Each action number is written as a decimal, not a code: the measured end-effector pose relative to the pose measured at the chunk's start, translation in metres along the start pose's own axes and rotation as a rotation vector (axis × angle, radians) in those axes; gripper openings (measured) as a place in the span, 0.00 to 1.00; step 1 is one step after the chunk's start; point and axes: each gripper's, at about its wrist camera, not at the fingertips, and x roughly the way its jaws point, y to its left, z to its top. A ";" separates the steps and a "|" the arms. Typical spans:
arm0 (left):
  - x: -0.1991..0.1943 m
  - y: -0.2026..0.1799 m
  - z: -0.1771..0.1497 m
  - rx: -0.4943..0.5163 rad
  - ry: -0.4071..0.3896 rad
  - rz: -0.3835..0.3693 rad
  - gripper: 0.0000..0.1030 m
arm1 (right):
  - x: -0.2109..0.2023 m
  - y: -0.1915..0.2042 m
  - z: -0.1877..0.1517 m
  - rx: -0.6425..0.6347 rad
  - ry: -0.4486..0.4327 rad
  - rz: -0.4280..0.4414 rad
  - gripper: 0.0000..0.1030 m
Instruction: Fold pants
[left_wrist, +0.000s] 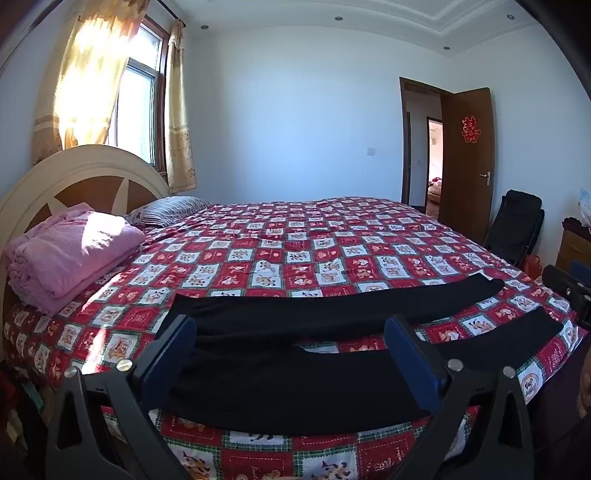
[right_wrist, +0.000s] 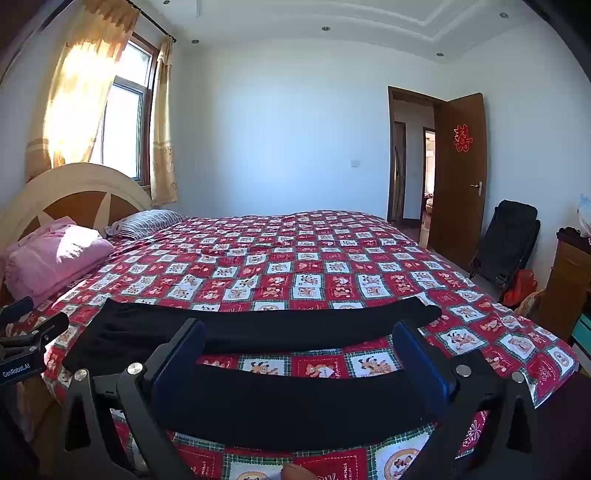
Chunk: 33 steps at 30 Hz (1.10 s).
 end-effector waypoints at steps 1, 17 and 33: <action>0.000 0.000 0.000 -0.001 -0.005 -0.001 1.00 | 0.000 0.001 0.000 -0.012 -0.003 -0.005 0.99; 0.001 -0.001 -0.003 0.001 -0.003 -0.002 1.00 | 0.002 0.001 -0.002 -0.005 0.001 -0.001 0.99; 0.002 0.004 0.001 -0.008 0.001 0.001 1.00 | 0.004 0.005 -0.013 -0.010 0.004 -0.004 0.99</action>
